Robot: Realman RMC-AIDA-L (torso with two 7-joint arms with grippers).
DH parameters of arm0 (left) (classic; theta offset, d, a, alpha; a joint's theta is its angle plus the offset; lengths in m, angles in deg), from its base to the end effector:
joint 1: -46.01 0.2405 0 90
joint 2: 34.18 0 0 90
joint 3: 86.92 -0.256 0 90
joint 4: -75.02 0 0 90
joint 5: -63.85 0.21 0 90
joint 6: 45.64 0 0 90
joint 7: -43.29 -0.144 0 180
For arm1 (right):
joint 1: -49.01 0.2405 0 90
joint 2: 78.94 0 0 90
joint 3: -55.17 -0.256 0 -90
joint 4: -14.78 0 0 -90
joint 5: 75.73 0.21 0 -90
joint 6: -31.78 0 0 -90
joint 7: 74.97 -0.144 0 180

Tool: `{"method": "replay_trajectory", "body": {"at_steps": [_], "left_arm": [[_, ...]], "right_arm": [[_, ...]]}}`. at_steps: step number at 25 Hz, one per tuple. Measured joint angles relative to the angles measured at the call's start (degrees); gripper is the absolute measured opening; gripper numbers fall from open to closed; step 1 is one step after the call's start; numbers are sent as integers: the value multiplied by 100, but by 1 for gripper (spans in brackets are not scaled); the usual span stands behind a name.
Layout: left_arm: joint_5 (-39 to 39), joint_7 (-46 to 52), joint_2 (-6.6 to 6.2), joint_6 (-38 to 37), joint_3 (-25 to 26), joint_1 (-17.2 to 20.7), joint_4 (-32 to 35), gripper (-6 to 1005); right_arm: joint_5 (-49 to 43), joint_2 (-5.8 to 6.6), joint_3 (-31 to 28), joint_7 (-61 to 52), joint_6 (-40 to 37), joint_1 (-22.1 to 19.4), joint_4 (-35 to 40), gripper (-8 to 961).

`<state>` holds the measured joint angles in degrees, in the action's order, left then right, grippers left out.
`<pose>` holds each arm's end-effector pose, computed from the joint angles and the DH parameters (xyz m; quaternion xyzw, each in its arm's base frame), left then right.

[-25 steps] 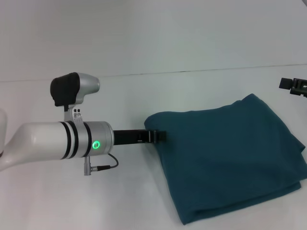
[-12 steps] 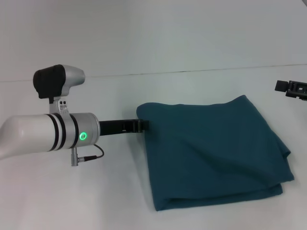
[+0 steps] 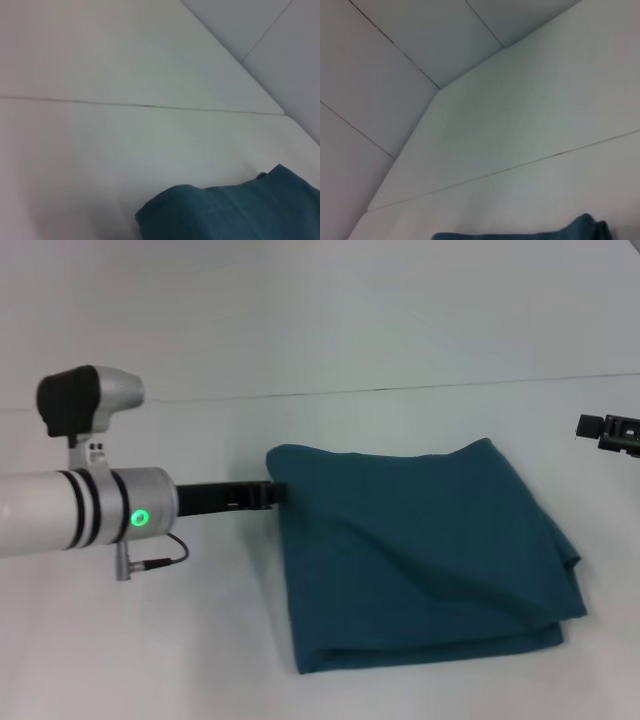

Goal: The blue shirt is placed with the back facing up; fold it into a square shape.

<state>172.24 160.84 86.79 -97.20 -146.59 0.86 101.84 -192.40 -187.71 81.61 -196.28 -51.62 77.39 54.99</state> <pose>-0.2100 0.4143 -0.0715 -0.8426 -0.4728 -0.1773 0.1873 0.3255 0.3551 0.1177 -0.7522 0.5428 0.2926 0.2323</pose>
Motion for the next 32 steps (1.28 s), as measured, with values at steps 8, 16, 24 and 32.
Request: {"method": "replay_trajectory", "body": {"at_steps": [8, 16, 24, 32], "left_arm": [[168, 89, -73, -217, 30, 145, 237, 0], [300, 78, -83, -613, 39, 395, 696, 82], [300, 47, -114, -1127, 253, 582, 862, 351], [229, -466, 140, -2136, 470, 1116, 1594, 603]], "right_arm": [[-476, 31, 37, -339, 37, 14, -21, 745], [-936, -13, 46, -526, 41, 80, -80, 745], [-975, -29, 62, -466, 5, 66, -176, 745], [-891, -90, 11, 292, -120, 43, -279, 746]]}}
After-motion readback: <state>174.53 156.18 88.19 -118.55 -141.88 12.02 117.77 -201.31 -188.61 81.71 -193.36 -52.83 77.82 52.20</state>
